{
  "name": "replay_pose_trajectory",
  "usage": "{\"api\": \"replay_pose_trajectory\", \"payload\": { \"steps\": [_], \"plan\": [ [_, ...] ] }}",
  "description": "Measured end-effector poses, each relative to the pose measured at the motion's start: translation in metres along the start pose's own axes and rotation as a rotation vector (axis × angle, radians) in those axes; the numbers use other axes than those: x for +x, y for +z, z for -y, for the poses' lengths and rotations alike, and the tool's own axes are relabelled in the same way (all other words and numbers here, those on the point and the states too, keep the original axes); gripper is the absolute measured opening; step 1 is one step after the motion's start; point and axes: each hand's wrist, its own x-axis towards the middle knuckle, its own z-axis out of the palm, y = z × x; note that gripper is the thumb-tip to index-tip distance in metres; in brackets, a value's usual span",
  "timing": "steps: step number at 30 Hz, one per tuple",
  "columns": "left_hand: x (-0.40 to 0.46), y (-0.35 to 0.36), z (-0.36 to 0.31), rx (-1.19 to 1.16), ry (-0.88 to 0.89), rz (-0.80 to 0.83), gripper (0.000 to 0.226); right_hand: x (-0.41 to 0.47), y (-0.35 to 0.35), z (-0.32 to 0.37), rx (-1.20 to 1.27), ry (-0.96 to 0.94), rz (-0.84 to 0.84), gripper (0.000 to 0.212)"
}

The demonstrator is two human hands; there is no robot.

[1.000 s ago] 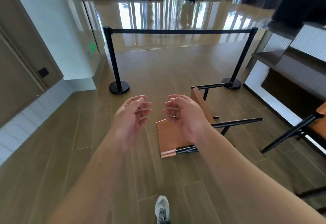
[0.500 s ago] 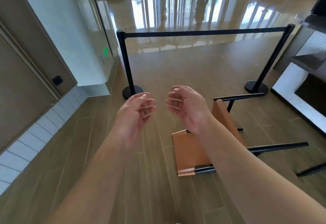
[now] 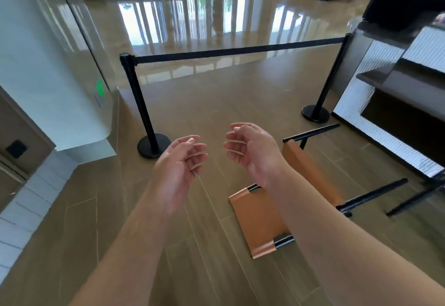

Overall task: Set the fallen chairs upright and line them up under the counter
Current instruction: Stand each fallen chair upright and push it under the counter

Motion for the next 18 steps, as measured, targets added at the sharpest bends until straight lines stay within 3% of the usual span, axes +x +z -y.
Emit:
{"api": "replay_pose_trajectory", "payload": {
  "steps": [9,18],
  "plan": [
    [0.089,-0.075,-0.062,0.011,-0.086,0.193,0.015,0.027,0.107,-0.011,-0.023,-0.035,-0.162,0.014],
    [0.163,-0.044,-0.037,0.101,-0.228,0.378,0.018,0.065,0.069,-0.013,0.037,-0.043,-0.385,0.017]
  ]
}}
